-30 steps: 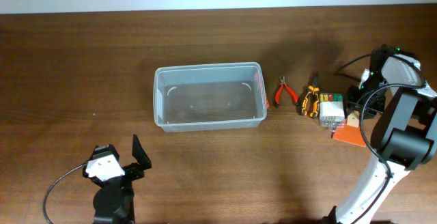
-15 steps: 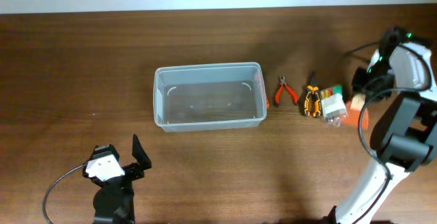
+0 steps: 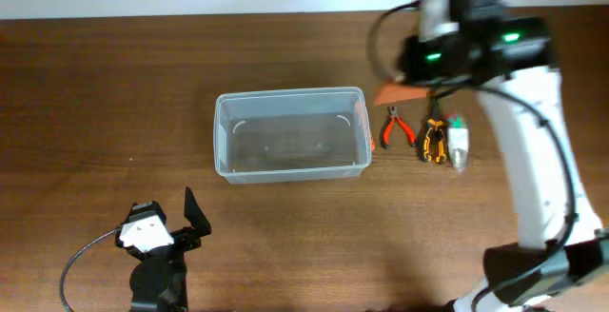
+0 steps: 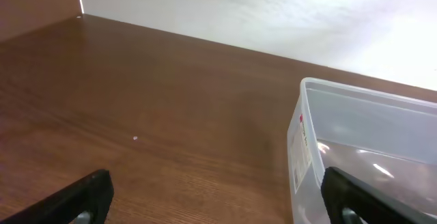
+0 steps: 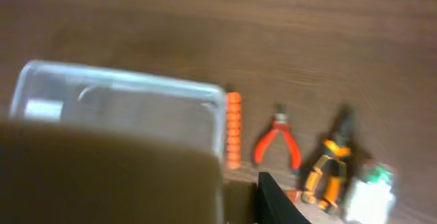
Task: Pack container
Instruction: 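Carry the scraper into the container and release it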
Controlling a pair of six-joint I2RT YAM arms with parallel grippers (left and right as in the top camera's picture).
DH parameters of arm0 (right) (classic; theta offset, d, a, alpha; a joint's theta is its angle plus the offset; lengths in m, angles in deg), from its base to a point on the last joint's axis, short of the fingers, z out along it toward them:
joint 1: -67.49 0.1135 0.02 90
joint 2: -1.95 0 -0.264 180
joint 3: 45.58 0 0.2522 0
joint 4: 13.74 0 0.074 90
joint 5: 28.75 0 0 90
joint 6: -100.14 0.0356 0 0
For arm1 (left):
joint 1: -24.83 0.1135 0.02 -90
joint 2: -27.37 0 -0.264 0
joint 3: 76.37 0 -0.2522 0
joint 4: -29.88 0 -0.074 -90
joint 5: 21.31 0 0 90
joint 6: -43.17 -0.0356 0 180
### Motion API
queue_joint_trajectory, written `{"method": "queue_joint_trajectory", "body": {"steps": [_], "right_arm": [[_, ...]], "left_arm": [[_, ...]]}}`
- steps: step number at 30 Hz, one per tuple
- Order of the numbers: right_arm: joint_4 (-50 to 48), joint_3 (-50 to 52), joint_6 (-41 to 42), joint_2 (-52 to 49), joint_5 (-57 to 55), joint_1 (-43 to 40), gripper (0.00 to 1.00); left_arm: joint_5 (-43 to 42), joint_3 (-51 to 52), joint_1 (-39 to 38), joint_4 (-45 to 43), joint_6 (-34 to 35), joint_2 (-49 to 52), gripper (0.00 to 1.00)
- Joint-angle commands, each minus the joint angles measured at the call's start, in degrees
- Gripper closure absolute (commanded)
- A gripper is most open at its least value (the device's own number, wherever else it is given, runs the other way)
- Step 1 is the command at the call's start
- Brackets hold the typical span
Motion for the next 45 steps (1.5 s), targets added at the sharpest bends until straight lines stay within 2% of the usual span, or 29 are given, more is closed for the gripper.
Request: {"method": "queue_joint_trajectory", "body": {"steps": [1,8,11,14,18,23,24,25,26,27,29,31,36,40,42,45], "right_arm": [[-1.73,0.15,-5.18,-0.81,-3.5,5.42,0.81],[-7.89,0.31,-20.81,-4.9,-3.45,15.61,0.81],[-7.96,0.46,-27.1,-9.01,-3.5,16.9,0.91],[-7.02,0.5,-33.33,-13.92,-3.8,16.9,0.92],[-4.9,0.5,-38.21,-19.96,-4.39,16.87,0.92],[-4.37,0.5,-38.32,-25.29,-10.6,16.96,0.92],[-4.13,0.5,-38.29,-25.97,-11.78,16.96,0.88],[-3.93,0.5,-38.23,-26.18,-12.13,16.98,0.75],[-3.65,0.5,-38.12,-26.4,-12.33,17.03,0.44],[-3.28,0.46,-38.07,-26.38,-12.31,17.16,0.01],[-2.62,-0.24,-35.78,-25.57,-12.31,17.46,0.01],[-2.27,-1.99,-29.49,-24.39,-12.26,17.73,0.01],[2.23,-10.91,-19.1,-19.41,-11.82,17.68,0.01],[5.38,-17.25,-13.46,-15.58,-11.82,16.87,0.01],[7.52,-19.67,-13.38,-13.79,-11.87,15.91,0.01],[10.03,-20.52,-9.68,-11.32,-11.89,11.89,0.01]], "left_arm": [[0.2,0.22,-0.24,0.04,-0.5,-0.26,0.01],[0.2,0.22,-0.24,0.04,-0.5,-0.26,0.01],[0.2,0.22,-0.24,0.04,-0.5,-0.26,0.01],[0.2,0.22,-0.24,0.04,-0.5,-0.26,0.01],[0.22,0.22,-0.24,0.04,-0.5,-0.26,0.01],[0.2,0.22,-0.24,0.04,-0.5,-0.26,0.01],[0.2,0.22,-0.24,0.04,-0.5,-0.26,0.01],[0.22,0.22,-0.24,0.04,-0.5,-0.26,0.01],[0.2,0.22,-0.24,0.04,-0.5,-0.26,0.01],[0.2,0.22,-0.24,0.04,-0.5,-0.26,0.01],[0.2,0.22,-0.24,0.04,-0.5,-0.26,0.01],[0.2,0.22,-0.24,0.04,-0.5,-0.26,0.01],[0.2,0.22,-0.24,0.04,-0.5,-0.26,0.01],[0.22,0.22,-0.24,0.04,-0.5,-0.26,0.01],[0.22,0.2,-0.24,0.04,-0.5,-0.26,0.01],[0.2,0.22,-0.24,0.04,-0.5,-0.26,0.01]]}}
